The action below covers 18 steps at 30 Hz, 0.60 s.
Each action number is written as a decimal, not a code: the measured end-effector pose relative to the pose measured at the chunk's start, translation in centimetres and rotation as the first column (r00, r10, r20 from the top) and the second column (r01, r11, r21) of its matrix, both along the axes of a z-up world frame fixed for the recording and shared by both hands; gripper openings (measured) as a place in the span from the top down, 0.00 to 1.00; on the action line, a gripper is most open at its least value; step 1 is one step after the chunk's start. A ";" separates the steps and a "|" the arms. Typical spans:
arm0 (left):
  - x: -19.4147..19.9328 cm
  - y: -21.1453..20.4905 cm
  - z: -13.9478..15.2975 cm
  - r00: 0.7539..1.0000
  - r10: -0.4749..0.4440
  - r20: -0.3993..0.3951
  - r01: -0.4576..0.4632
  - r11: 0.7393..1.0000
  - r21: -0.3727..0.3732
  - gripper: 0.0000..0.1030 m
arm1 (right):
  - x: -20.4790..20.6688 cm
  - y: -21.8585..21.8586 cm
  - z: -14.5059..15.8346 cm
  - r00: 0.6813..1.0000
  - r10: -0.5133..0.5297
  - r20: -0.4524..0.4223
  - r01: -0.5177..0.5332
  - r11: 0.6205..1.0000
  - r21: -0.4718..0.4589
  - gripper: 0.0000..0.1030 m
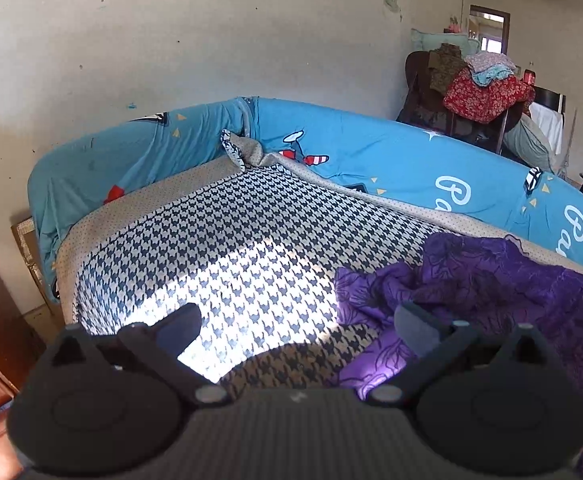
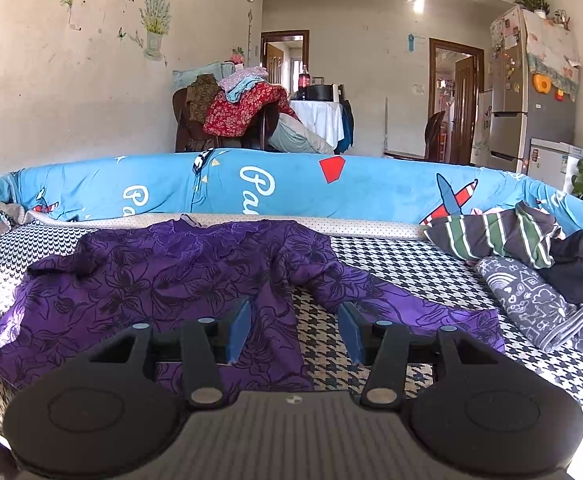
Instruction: Fold clothes
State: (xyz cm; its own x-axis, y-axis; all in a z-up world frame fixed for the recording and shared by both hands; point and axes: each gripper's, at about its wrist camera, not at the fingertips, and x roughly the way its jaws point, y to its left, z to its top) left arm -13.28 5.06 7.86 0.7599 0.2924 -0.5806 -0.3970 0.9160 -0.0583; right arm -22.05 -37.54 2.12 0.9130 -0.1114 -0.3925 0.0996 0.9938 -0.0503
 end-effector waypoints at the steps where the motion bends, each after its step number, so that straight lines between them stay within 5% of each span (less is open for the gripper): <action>1: 0.1 -0.2 -0.3 1.000 -0.014 -0.006 0.014 1.000 -0.006 0.00 | 0.1 0.2 -0.1 1.000 0.008 -0.005 -0.008 1.000 -0.003 0.54; 11: 2.6 -4.5 -4.6 0.973 -0.204 -0.107 0.199 0.978 -0.056 0.00 | 1.0 3.2 -2.1 0.982 0.151 -0.114 -0.156 0.987 -0.036 0.53; 18: 2.0 -8.5 -8.0 0.903 -0.375 -0.211 0.371 0.927 -0.060 0.00 | 0.9 6.3 -4.9 0.902 0.334 -0.275 -0.355 0.934 -0.031 0.53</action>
State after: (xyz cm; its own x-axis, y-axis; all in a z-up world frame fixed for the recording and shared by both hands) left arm -11.30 -3.40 -0.15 0.6682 0.0003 -0.7440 -0.0316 0.9991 -0.0279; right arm -21.13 -31.21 -2.79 0.7662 0.1516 -0.6245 -0.2757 0.9553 -0.1063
